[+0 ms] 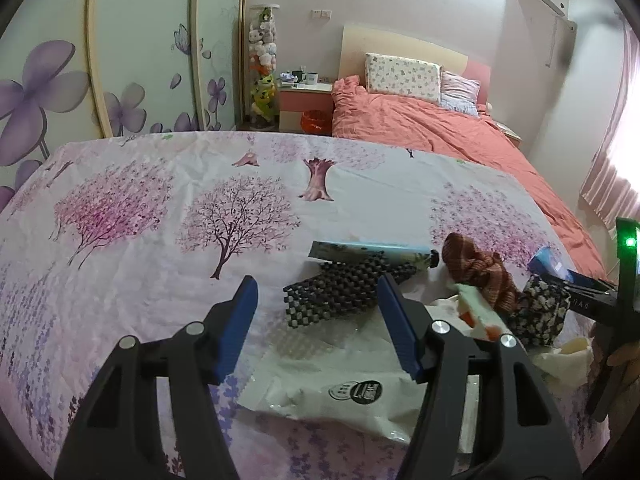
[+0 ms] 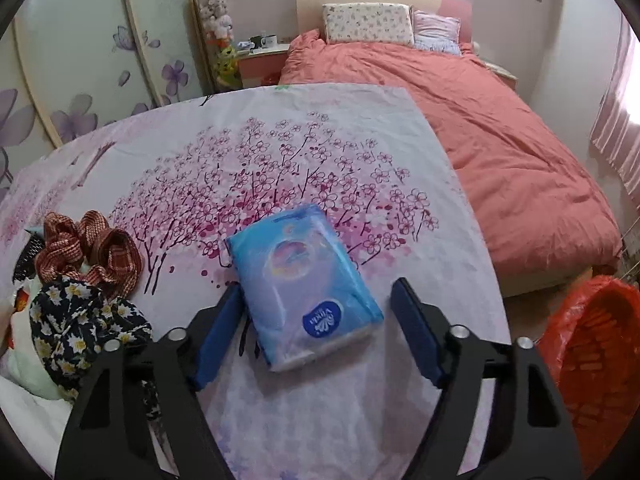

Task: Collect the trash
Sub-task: 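Grasp the black mesh item with the left tool while the right tool grasps the blue tissue pack, then carry the mesh item and tissue pack over the orange basket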

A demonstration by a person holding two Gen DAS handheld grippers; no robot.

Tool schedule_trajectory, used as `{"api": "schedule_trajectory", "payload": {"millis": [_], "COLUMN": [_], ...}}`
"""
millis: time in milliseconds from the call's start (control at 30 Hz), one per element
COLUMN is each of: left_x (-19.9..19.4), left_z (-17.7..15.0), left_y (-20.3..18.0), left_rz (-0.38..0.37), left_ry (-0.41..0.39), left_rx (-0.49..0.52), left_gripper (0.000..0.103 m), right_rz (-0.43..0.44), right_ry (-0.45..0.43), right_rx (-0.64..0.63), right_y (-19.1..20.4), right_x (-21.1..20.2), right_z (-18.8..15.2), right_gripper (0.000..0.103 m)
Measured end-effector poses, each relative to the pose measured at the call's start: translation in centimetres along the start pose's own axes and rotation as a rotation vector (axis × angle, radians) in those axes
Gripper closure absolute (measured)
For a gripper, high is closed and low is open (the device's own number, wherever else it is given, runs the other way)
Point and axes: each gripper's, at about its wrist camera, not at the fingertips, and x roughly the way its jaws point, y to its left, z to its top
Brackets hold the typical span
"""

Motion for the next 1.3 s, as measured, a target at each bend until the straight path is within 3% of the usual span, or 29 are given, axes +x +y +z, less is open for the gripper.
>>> {"api": "schedule_trajectory", "payload": {"millis": [400,633,733,933,1300], "left_x": [3.3,5.4,5.6,5.3,0.2], "left_z": [0.2,0.1,0.1,-0.4,1.7], "left_y": [-1.1,-2.0,-2.2,-2.8,-2.5], "left_rz": [-0.046,-0.035,-0.043,-0.041,-0.049], "left_ry": [0.086,0.128,0.133,0.111,0.003], "left_rx": [0.071,0.121,0.127,0.165,0.128], "left_gripper": [0.044,0.057,0.073,0.091,0.092], "right_rz": [-0.027,-0.028,-0.018,0.001,0.011], "right_ry": [-0.002,0.003,0.004,0.005,-0.068], "right_rx": [0.045,0.051,0.060,0.087,0.098], "right_y": [-0.1,-0.1,-0.1,-0.3,0.0], "right_x": [-1.9,-2.0,-2.2,-2.9,-6.9], "right_z": [-2.5,-2.6,-2.8,-3.3,-2.7], "right_gripper": [0.047,0.047,0.047,0.048,0.048]}}
